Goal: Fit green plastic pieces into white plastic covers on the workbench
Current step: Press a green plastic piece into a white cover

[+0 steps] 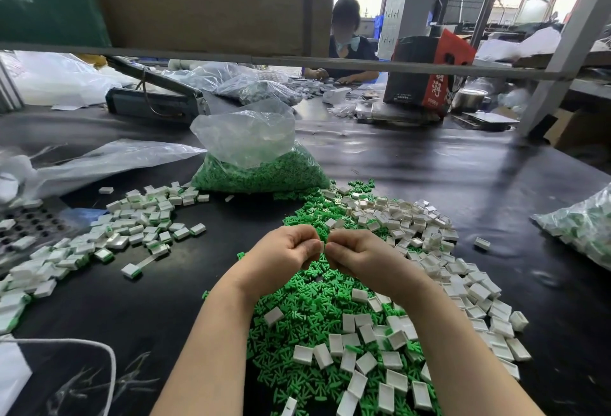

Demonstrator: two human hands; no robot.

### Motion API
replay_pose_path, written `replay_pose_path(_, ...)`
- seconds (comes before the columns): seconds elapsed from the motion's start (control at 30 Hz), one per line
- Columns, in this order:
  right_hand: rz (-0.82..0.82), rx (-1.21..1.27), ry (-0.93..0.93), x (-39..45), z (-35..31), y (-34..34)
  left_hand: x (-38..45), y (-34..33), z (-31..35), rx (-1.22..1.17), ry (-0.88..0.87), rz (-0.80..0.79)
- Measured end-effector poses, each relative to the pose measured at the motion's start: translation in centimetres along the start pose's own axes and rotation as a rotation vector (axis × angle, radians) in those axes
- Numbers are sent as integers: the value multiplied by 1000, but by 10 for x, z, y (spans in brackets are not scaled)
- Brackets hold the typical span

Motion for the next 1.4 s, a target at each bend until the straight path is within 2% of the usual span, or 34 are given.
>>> replay_pose_path(0.47,10,-71,63,-2,-1,1,-3,2,5,71,-41,8)
replay_pose_path(0.63,29,115,-1,1,-4,-4,0,2,1,55,-84,67)
replay_pose_path(0.83,66,380,-150,1,-1,-6,3,1,-3,165,-149,153)
replay_pose_path(1.0,87,558,-128,2,4,0,3,1,-4,131,-106,171)
replay_pose_path(1.13,122,440,-40,1,3,2,2,1,-1,-24,-55,122)
replay_pose_path(1.4,165,189,33,2,-2,-2,0,1,2,-89,-31,62)
Point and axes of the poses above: each hand's wrist, its own x-axis towards the middle knuckle, its own y-axis out of the back of the hand, z = x × y, the point moved 1 cm from there along x, towards the middle knuckle, and after that the axes turned 5 degrees about x, right-handed, at the moved point
